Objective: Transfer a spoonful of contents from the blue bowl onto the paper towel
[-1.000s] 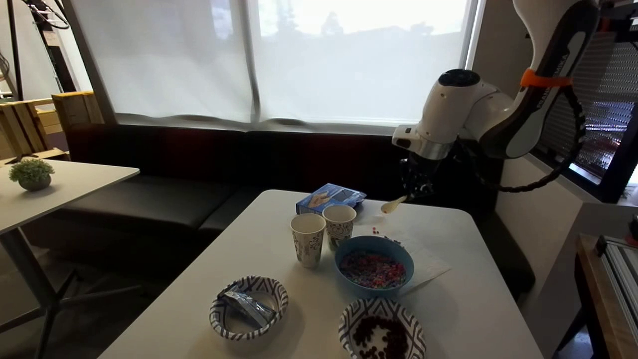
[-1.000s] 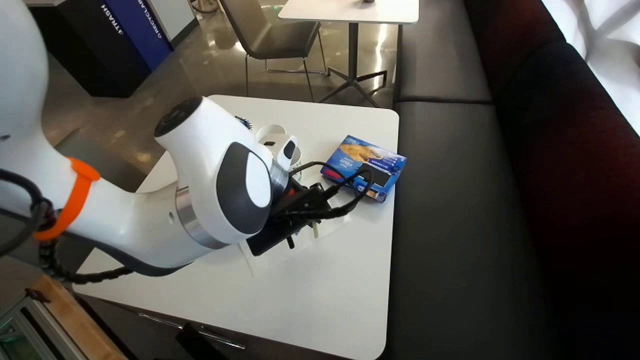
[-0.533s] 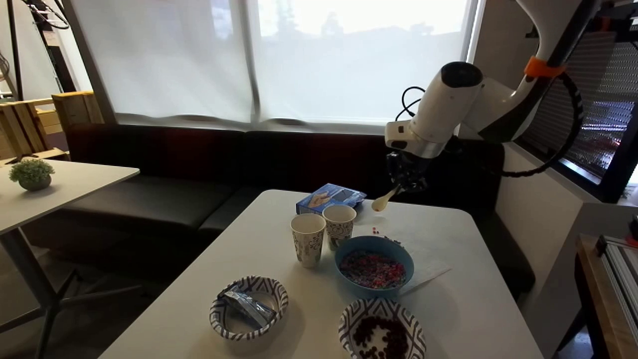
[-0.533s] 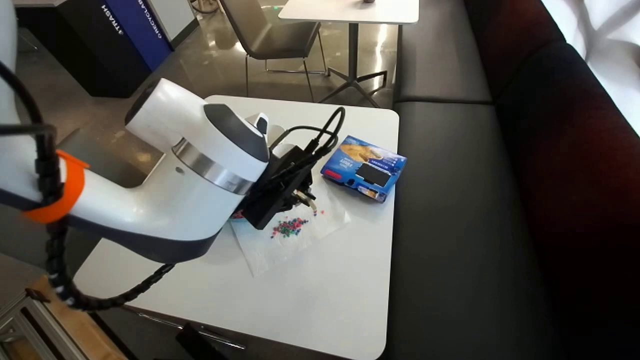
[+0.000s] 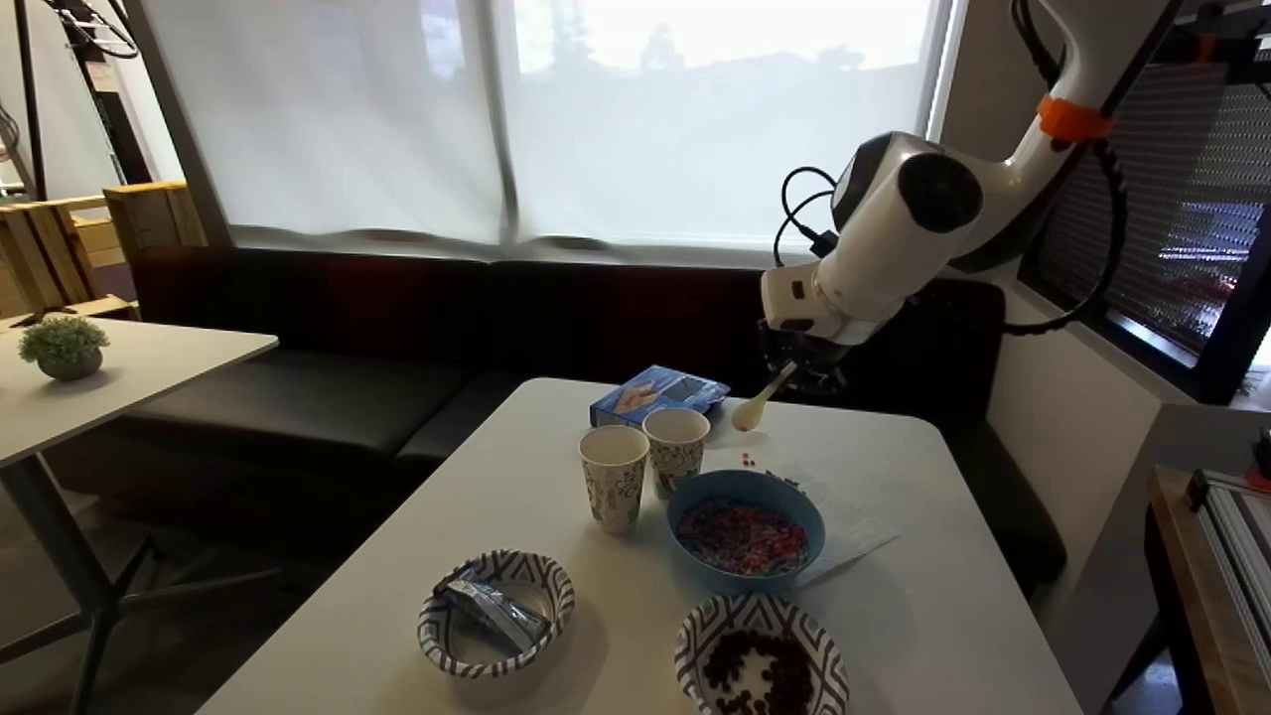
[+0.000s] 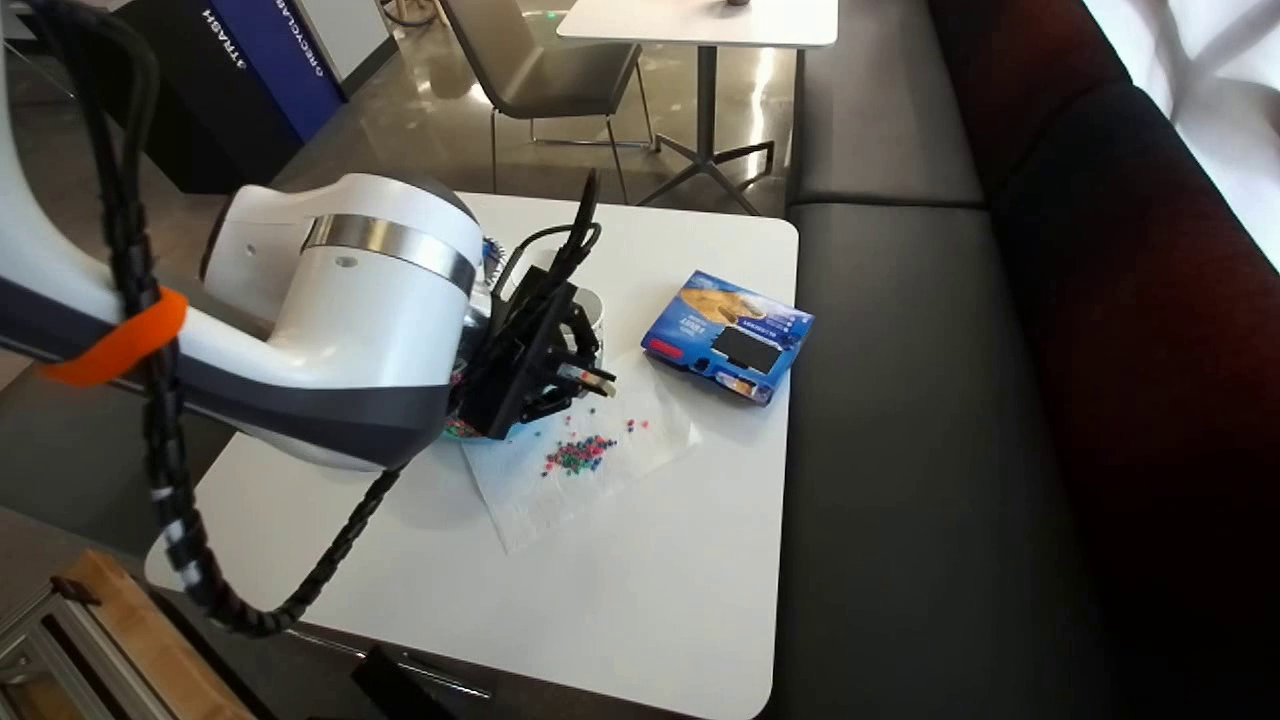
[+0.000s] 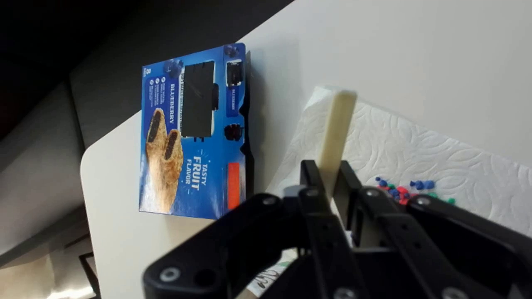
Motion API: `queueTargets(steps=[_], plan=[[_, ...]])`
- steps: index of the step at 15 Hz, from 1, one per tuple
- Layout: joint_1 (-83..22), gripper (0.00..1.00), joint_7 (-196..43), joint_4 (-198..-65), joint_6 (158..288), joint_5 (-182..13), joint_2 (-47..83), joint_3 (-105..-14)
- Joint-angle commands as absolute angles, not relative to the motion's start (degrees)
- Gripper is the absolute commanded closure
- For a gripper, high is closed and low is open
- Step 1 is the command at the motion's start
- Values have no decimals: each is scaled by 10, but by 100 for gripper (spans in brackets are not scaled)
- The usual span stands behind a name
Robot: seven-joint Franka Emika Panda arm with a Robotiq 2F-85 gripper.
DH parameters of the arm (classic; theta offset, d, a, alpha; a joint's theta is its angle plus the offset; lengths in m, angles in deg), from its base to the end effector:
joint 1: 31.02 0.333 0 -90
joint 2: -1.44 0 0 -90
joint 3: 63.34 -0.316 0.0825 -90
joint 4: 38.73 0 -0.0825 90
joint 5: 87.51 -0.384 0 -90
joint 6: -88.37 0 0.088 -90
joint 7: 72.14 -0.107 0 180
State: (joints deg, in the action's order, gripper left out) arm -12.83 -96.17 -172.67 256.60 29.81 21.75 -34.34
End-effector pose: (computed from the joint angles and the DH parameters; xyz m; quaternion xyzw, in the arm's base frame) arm 0.4604 -0.0431 0.1788 0.6990 0.6325 0.0487 0.3303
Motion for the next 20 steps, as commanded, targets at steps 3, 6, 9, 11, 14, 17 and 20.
queueTargets(steps=[3,6,9,11,14,17,20], plan=[[-127,97,-1046,-1771,2479,367,224,-364],[-128,97,-1058,-1782,2454,371,234,-366],[-126,97,-1061,-1783,2428,368,244,-367],[-123,97,-1066,-1781,2404,369,253,-371],[-118,97,-1069,-1780,2363,367,271,-381],[-254,97,-1042,-1787,2261,366,265,-542],[-306,97,-1042,-1790,2225,346,263,-600]])
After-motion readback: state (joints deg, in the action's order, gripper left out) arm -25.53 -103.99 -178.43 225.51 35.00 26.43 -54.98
